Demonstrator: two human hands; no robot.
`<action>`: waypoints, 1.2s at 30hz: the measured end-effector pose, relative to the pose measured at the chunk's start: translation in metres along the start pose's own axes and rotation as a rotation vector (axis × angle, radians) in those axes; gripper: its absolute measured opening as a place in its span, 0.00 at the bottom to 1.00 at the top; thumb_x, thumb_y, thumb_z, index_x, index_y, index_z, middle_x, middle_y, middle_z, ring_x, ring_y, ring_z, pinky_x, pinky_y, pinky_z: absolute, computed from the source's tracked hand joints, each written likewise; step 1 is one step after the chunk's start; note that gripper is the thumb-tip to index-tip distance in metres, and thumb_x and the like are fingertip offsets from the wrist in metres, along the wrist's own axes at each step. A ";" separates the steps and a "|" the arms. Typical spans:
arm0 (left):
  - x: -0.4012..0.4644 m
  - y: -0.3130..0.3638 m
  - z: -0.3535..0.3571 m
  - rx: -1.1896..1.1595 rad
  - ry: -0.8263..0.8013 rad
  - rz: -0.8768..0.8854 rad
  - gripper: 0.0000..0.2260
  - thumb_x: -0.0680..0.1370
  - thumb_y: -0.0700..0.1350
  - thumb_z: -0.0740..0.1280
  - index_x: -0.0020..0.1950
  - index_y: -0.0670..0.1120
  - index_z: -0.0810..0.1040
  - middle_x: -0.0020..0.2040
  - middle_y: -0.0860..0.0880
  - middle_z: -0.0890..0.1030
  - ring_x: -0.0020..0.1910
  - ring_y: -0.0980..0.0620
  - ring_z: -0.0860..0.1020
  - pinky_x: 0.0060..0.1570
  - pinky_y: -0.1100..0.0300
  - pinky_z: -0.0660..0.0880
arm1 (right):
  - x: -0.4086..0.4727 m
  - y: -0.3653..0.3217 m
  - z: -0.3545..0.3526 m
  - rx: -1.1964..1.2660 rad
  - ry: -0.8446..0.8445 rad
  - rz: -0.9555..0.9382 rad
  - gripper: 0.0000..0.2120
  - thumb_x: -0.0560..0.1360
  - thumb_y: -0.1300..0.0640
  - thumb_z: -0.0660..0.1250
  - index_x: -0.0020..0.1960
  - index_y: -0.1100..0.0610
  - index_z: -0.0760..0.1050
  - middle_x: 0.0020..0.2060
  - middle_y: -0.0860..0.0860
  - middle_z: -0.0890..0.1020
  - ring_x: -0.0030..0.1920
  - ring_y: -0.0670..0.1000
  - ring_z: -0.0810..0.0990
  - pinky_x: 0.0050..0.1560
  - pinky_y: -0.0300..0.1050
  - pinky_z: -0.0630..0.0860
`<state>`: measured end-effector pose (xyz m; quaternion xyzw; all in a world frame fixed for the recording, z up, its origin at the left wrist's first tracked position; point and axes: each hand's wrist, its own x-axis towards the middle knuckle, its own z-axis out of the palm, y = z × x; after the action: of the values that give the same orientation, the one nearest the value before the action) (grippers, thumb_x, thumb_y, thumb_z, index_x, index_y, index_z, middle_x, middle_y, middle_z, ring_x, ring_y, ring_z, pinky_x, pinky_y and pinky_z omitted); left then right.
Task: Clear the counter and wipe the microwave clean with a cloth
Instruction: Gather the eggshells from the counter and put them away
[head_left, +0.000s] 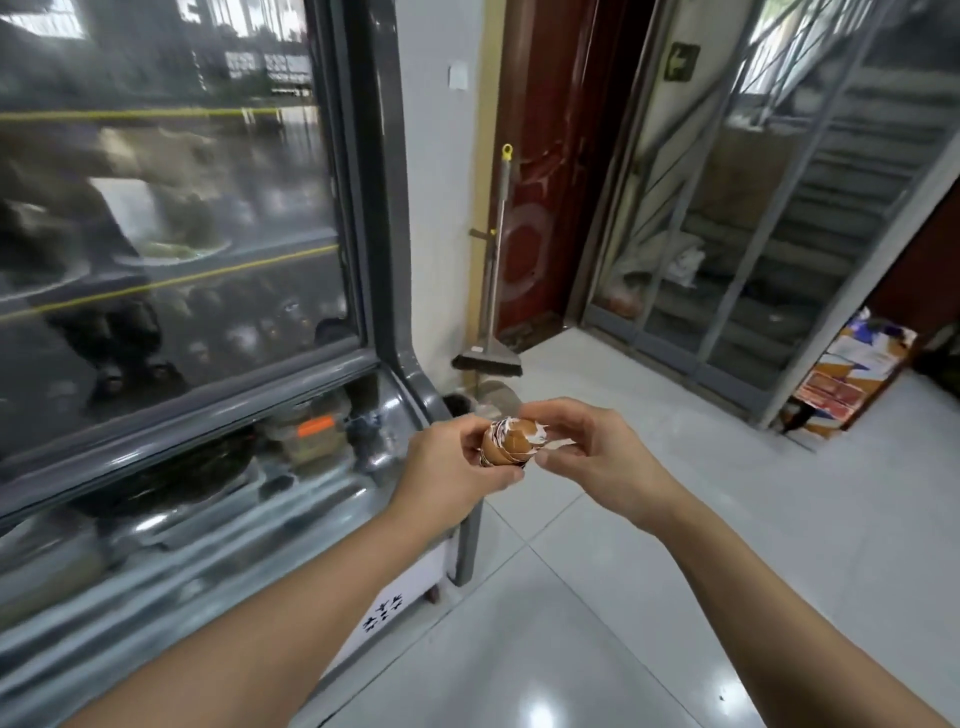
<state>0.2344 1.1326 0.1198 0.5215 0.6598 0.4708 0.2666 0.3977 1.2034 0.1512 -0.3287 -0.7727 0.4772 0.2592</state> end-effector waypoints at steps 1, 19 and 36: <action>0.016 0.001 0.006 0.009 -0.005 0.004 0.17 0.61 0.45 0.79 0.43 0.60 0.79 0.40 0.59 0.84 0.40 0.61 0.81 0.44 0.63 0.78 | 0.010 0.004 -0.009 0.002 0.018 0.006 0.18 0.72 0.68 0.68 0.59 0.54 0.77 0.50 0.49 0.83 0.51 0.50 0.80 0.52 0.41 0.77; 0.253 0.026 0.154 0.015 0.035 -0.044 0.17 0.63 0.43 0.79 0.49 0.51 0.80 0.42 0.54 0.84 0.39 0.59 0.81 0.37 0.67 0.75 | 0.184 0.118 -0.198 0.057 0.010 0.020 0.23 0.71 0.70 0.68 0.63 0.54 0.73 0.55 0.50 0.81 0.55 0.44 0.79 0.55 0.38 0.76; 0.424 -0.018 0.202 0.014 0.258 -0.228 0.19 0.63 0.44 0.79 0.52 0.52 0.81 0.44 0.56 0.84 0.44 0.60 0.81 0.47 0.65 0.77 | 0.378 0.210 -0.264 0.077 -0.249 0.022 0.21 0.72 0.66 0.70 0.61 0.50 0.73 0.54 0.45 0.81 0.54 0.40 0.78 0.55 0.36 0.76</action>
<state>0.2637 1.5994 0.0793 0.3804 0.7467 0.4958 0.2278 0.3951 1.7075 0.1015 -0.2650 -0.7765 0.5463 0.1685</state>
